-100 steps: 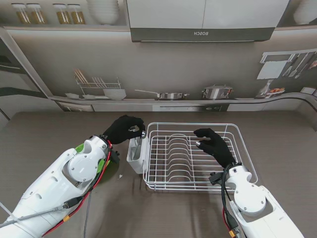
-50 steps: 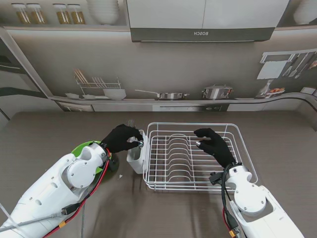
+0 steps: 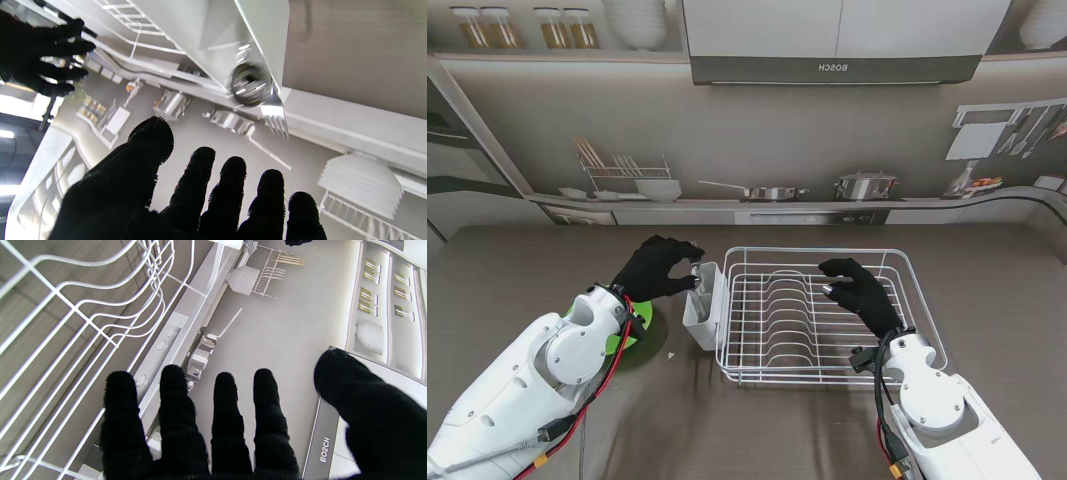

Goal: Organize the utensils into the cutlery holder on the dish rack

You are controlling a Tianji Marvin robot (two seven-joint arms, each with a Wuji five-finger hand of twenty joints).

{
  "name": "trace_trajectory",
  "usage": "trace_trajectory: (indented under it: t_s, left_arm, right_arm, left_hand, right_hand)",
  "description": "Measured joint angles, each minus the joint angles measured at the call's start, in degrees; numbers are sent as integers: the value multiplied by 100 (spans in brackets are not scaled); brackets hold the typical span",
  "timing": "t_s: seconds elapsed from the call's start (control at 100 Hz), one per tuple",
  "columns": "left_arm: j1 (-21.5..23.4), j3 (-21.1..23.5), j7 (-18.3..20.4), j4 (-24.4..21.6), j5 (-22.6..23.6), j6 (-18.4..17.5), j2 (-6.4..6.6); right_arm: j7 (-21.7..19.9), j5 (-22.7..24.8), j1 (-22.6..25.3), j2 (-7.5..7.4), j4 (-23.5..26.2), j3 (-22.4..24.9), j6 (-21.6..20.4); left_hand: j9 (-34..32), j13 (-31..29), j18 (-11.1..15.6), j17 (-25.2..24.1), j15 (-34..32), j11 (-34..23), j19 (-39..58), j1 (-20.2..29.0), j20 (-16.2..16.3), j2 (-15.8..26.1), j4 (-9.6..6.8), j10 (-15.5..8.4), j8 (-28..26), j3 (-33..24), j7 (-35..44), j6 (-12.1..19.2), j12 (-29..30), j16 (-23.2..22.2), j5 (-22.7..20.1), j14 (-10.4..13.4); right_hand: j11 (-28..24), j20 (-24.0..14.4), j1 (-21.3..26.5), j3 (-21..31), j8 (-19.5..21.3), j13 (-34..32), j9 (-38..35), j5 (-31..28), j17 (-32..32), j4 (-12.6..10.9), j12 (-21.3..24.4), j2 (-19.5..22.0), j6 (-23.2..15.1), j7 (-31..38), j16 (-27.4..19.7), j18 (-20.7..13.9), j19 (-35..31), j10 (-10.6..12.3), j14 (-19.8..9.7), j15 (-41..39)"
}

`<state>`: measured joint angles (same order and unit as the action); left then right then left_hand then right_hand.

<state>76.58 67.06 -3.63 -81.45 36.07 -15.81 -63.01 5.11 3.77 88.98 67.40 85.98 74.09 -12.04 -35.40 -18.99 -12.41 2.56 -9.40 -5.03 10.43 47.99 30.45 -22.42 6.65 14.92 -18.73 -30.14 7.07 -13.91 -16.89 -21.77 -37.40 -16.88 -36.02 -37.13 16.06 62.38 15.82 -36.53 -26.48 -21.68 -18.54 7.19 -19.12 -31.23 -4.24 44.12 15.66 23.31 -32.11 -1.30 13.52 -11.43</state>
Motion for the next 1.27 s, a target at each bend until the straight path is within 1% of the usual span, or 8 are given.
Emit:
trace_trajectory:
  t_s: [0.14, 0.28, 0.45, 0.6, 0.75, 1.1, 1.12, 1.27]
  left_arm:
    - [201, 165, -176, -119, -70, -173, -42]
    - [377, 164, -426, -210, -645, -310, -101]
    - [569, 129, -576, -309, -594, -414, -165]
    - [753, 105, -654, -397, -924, -507, -212]
    - [897, 60, -837, -444, -962, -569, -265]
    - [1014, 26, -837, -513, -1029, -587, -294]
    - [1018, 26, -837, -519, -1029, -583, -294]
    - [1048, 31, -833, -564, -1029, -543, -294]
  right_arm:
    - [0, 10, -5, -1, -2, -9, 0]
    - [0, 21, -10, -1, -6, -12, -8]
    - [7, 89, -15, -3, -15, -13, -62]
    - [-22, 128, -33, -11, -49, -16, -121]
    - [-60, 173, -48, -26, -83, -17, -193]
    - [-83, 225, -26, -48, -55, -4, -244]
    - [-87, 227, -22, -49, -47, -2, -244]
    - [-97, 243, 6, -55, -4, 10, -234]
  left_hand:
    - [1, 0, 1, -1, 1, 1, -1, -50, -1, 63, -27, 0, 13, 186, 0, -1, 51, 39, -1, 0]
    - [142, 7, 1, -1, 64, 60, -5, -56, -14, 124, -27, 0, 41, 319, 2, -27, 114, 58, -1, 0]
    - [145, 9, 1, -1, 121, 63, -7, -56, -58, 163, -28, 0, 58, 504, 2, -35, 142, 119, -1, 0]
    - [146, 9, 1, -1, 122, 65, -9, -56, -62, 163, -28, 0, 66, 616, 2, -35, 182, 122, 1, 0]
    - [146, 9, 1, -1, 122, 65, -21, -106, -63, 163, -52, 0, 66, 675, 7, -35, 183, 126, 1, 0]
    - [146, 9, 1, -1, 122, 65, -63, -106, -66, 163, -52, 0, 66, 803, 9, -35, 184, 127, 1, -1]
    - [146, 9, 1, -1, 122, 65, -63, -106, -66, 163, -111, 0, 66, 805, 10, -35, 184, 127, 1, -1]
    - [146, 9, 1, -1, 123, 65, -64, -106, -66, 163, -111, 0, 61, 867, 10, -35, 183, 127, 1, -4]
  right_hand:
    - [0, -1, 0, 0, 0, 0, 0, 0, 0, 0, 0, 0, 1, 0, 0, 0, 0, 0, 1, 0]
    - [0, -1, 0, 0, 0, 0, 0, 0, 0, 0, 0, 0, 1, 0, 0, 0, 1, 0, 1, 0]
    - [0, -1, 0, 0, 0, 0, 6, 0, 0, 0, 0, 0, 1, 0, 0, 0, 2, 0, 1, 2]
    - [0, -1, 0, 0, 0, 0, 13, 0, 0, 0, 0, -124, 1, 0, 0, 0, 3, 0, 1, 3]
    - [12, -1, 0, 0, 0, 0, 80, 0, -1, 0, 0, -271, -3, 0, 0, 0, 10, 1, 1, 4]
    - [13, -2, 0, -2, 0, 0, 84, 1, -1, 0, 0, -359, -56, 0, 0, -1, 19, 8, -1, 6]
    - [13, -2, 0, -2, 0, 0, 84, 2, -1, 0, 0, -361, -58, 0, 0, -1, 19, 8, -1, 5]
    - [13, -2, 0, -2, 0, 0, 84, 2, 11, 0, 0, -373, -65, 0, 0, -5, 28, 10, -3, 6]
